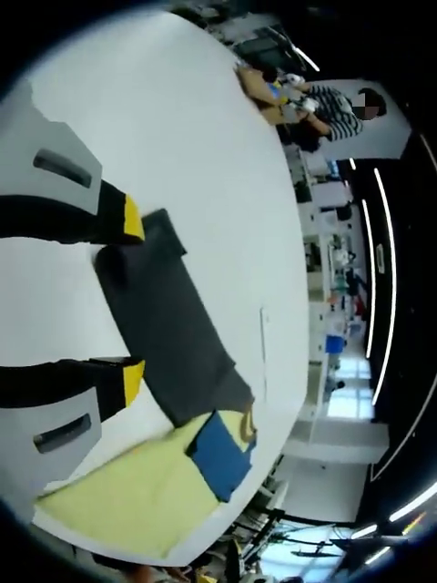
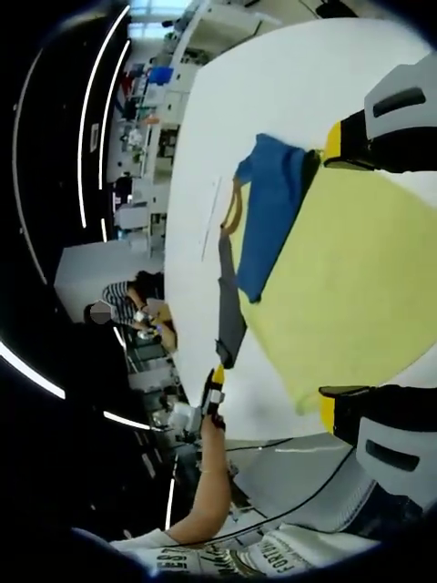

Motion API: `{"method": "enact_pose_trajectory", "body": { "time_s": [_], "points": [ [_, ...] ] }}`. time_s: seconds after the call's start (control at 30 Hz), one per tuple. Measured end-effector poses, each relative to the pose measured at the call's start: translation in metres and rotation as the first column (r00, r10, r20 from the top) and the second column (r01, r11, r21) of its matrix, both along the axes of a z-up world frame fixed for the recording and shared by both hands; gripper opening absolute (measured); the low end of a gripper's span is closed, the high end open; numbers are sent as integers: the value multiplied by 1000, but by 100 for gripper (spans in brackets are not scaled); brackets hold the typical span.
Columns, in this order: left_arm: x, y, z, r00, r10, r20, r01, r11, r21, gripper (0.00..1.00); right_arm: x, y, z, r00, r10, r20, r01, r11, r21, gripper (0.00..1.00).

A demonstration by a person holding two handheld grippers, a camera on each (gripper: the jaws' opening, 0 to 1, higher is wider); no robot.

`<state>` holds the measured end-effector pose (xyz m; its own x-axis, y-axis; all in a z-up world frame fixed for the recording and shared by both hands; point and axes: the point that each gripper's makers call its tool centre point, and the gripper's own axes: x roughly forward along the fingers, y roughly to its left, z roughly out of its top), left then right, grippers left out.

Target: Fold the garment on the visible template until the final outline fits inside the template.

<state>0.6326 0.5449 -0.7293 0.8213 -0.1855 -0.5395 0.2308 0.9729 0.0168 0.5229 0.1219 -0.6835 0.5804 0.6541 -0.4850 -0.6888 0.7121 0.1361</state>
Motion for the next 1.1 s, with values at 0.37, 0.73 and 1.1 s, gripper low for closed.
{"method": "enact_pose_trajectory", "body": {
  "time_s": [0.37,0.73,1.1],
  "points": [
    [17,5,-17,997,68,-27,-68,998,9,28,-1,-1,-5,1000,-13,-20,13,1000,6,97],
    [17,11,-32,994,92,-55,-89,995,48,21,-9,-7,-10,999,-36,-38,36,999,7,96],
    [8,14,-48,987,121,-108,-118,992,35,20,-10,-10,-9,997,-61,-42,62,998,11,95]
  ]
}}
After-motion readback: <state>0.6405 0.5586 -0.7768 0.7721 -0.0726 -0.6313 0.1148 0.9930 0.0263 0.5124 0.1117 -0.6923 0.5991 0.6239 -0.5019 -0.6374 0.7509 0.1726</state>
